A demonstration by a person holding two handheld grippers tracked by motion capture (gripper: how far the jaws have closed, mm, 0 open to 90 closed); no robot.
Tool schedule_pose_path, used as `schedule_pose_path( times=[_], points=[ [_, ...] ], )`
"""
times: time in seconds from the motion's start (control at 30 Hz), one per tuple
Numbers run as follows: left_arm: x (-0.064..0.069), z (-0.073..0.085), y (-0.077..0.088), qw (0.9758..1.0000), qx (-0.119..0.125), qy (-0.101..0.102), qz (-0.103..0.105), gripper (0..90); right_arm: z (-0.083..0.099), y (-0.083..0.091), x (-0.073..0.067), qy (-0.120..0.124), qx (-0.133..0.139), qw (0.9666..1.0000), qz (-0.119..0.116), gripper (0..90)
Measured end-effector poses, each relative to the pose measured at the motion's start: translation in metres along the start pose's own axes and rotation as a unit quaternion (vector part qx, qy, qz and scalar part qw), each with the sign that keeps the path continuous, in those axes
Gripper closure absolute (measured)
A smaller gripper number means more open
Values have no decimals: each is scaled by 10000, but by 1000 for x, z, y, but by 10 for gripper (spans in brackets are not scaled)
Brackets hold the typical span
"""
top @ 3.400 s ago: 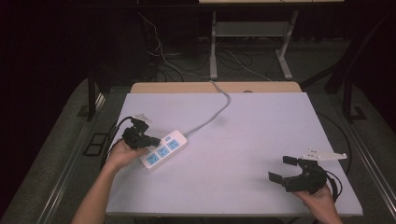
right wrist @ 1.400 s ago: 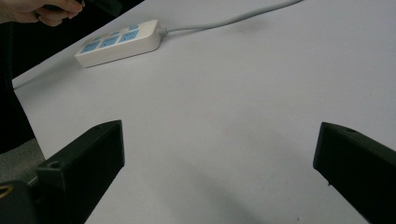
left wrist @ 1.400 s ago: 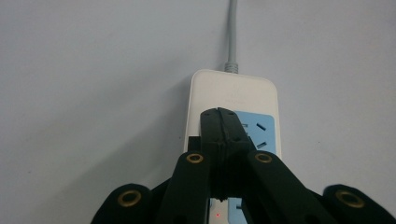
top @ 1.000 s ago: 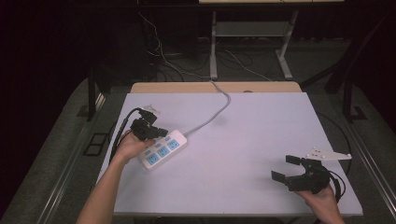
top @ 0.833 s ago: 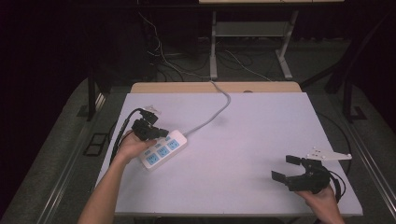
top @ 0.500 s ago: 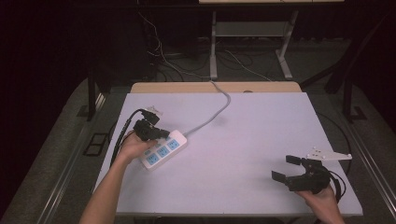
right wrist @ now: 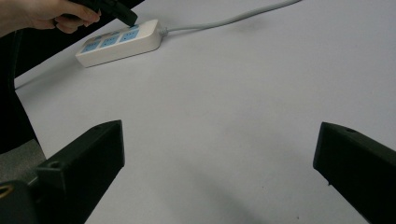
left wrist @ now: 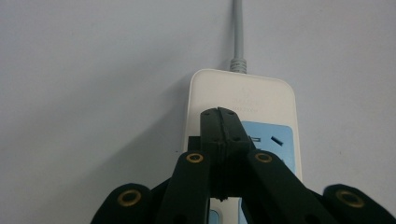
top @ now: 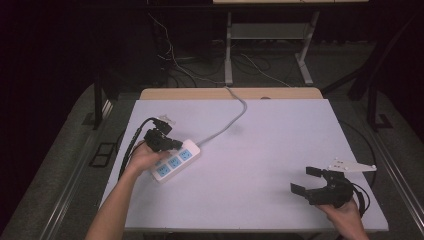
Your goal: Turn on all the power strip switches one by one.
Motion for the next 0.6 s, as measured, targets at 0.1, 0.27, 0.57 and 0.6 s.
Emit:
schedule_pose_path(
  times=[0.1, 0.27, 0.57, 0.6],
  points=[
    [-1, 0, -1, 10000, -8, 24, 26, 896, 0, 0, 1, -4, 6, 10000, 2, 20],
    [-3, 1, -2, 9999, -15, 83, 94, 898, 0, 1, 0, -12, 12, 10000, 4, 20],
    [-5, -1, -5, 9997, -82, 242, 57, 900, 0, 1, -1, 1, 23, 10000, -8, 20],
    [-5, -1, -6, 9996, 0, 281, 52, 900, 0, 1, -1, 15, 20, 10000, -9, 20]
  ],
)
Point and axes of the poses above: each handheld gripper's, and its own axes: y roughly backward along the jaws, z roughly out of its underside, x roughly to its right, the point moved 3 cm from there along -y, roughly forward along the jaws, and after that the axes turned 6 degrees about y, right-handed, at the moved point
